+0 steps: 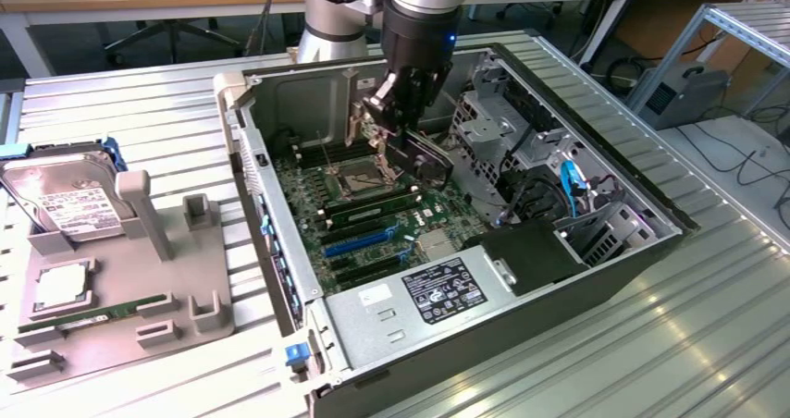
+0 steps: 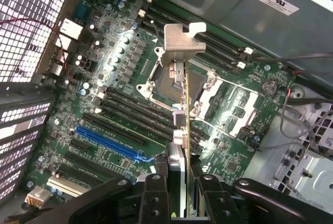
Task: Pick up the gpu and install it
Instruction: 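Insert the gpu into the slot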
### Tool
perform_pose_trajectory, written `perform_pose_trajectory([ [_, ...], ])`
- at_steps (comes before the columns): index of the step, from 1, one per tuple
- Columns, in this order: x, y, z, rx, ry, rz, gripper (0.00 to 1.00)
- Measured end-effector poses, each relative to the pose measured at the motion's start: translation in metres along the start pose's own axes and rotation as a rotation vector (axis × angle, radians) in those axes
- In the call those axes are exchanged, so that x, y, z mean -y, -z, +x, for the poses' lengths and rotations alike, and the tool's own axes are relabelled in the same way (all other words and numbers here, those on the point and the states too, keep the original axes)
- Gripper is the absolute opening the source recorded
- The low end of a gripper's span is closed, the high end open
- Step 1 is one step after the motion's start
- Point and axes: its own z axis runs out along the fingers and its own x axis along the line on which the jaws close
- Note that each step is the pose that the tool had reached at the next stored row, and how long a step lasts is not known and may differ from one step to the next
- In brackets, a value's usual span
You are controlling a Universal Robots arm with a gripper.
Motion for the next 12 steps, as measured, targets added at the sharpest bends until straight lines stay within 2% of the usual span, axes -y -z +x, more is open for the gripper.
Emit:
perform_pose_trajectory([
  [12, 0.0000, 0.0000, 0.0000, 0.0037, 0.110, -0.0033, 0.27],
])
